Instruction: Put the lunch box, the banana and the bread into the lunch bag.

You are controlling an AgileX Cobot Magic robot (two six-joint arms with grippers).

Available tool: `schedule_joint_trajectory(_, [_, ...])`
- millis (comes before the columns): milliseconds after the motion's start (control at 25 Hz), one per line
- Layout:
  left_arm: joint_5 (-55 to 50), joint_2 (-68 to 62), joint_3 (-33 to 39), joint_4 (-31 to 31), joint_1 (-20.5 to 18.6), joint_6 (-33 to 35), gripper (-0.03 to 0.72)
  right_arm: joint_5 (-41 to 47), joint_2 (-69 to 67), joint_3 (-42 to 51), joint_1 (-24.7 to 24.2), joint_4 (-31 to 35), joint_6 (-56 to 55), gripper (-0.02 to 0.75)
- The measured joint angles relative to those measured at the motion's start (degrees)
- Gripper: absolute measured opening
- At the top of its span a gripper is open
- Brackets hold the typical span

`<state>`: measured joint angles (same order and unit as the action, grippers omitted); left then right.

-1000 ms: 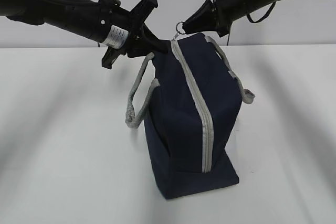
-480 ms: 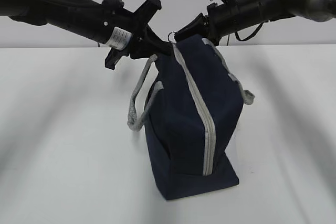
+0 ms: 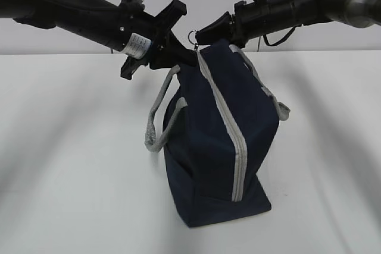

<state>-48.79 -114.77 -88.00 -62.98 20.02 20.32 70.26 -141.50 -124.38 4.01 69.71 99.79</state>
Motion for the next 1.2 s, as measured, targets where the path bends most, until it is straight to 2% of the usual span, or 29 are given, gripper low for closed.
schedule_joint_trajectory(400, [2.0,0.1,0.0,1.9,0.1,0.0,0.005,0.4,0.0,-1.7,-0.3,-1.4,-0.6,-0.016])
schedule_joint_trajectory(1200, [-1.4,2.6,0.0,3.0,0.1,2.0,0.005,1.9,0.0,-1.7,-0.1,-1.5,-1.3,-0.016])
